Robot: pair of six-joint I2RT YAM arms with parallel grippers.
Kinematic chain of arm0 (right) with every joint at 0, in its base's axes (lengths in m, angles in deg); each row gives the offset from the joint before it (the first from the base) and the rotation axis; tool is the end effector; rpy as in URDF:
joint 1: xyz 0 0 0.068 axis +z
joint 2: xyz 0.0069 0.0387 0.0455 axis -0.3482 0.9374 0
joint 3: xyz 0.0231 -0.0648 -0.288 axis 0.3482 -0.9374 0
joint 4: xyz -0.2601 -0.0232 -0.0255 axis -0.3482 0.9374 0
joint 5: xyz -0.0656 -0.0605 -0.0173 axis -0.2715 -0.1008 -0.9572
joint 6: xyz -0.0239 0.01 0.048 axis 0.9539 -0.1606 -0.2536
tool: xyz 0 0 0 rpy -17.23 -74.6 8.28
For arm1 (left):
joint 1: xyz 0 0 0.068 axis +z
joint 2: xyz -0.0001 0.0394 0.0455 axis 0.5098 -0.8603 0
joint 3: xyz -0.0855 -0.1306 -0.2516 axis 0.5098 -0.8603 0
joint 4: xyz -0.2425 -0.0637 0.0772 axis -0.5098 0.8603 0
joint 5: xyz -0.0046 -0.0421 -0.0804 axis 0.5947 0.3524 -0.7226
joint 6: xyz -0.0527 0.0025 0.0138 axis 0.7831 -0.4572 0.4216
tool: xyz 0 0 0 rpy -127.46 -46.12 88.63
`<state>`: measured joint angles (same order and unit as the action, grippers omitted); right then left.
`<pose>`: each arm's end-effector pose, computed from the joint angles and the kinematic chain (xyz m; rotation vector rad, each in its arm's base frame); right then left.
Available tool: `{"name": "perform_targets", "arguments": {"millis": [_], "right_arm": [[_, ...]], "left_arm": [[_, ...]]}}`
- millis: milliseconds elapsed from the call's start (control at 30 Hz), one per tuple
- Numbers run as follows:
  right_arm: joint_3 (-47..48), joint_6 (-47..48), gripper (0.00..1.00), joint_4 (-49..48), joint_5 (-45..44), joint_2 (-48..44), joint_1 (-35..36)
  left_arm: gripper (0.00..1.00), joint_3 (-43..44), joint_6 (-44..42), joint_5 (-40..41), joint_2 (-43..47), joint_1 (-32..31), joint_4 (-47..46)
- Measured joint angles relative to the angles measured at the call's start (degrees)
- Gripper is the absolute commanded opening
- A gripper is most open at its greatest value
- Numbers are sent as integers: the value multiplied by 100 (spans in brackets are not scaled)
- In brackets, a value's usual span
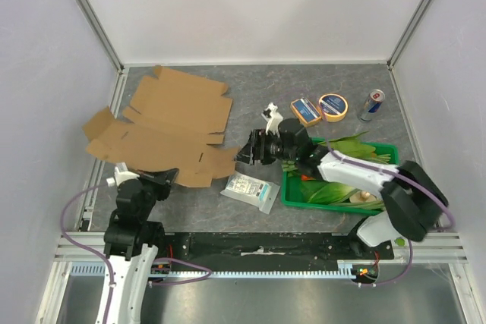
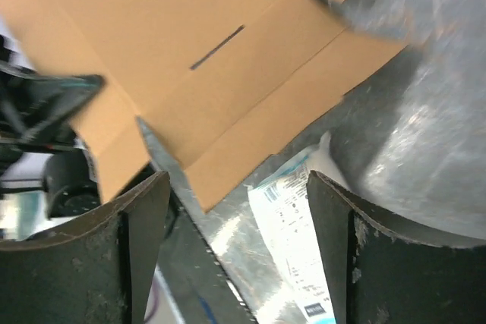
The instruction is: Fold the paper box
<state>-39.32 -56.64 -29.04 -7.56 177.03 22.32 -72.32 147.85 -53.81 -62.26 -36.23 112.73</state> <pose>0.2280 0.2286 0.2282 -0.0711 2.2691 1.3663 0.0573 -0.0063 0.1938 -1.1568 1.7532 -0.8934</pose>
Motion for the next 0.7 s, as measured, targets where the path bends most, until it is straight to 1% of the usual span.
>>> {"name": "perform_targets", "arguments": {"millis": [67,200,300,400,500,567,633,700], "right_arm": [[426,942,87,1025,-264,-487,-9],[1379,2597,89,2848,-1001,-1416,-11],[2118,3394,89,3611,-1473,-1650,-13],[2671,3899,88,4006,-1644,-1611,-17],[3198,4301,88,4260,-1596,-1373,-22],[3488,4614,87,4275,-1458,-1178,-22],[3683,4962,87,4253,-1274,-1034,-22],[3886,5294,87,4238,-1069,-890,-22]], "left_arm": [[2,525,-525,39,-234,0,-44],[2,1853,-1792,223,-957,0,-170],[2,2968,-2776,282,-1729,0,-337],[2,4192,-3674,184,-2774,0,-306],[2,5510,-4476,-210,-3921,11,9],[2,6229,-4918,-483,-4579,11,216],[2,6822,-5386,-793,-5106,15,420],[2,6992,-5759,-1097,-5412,24,507]]}}
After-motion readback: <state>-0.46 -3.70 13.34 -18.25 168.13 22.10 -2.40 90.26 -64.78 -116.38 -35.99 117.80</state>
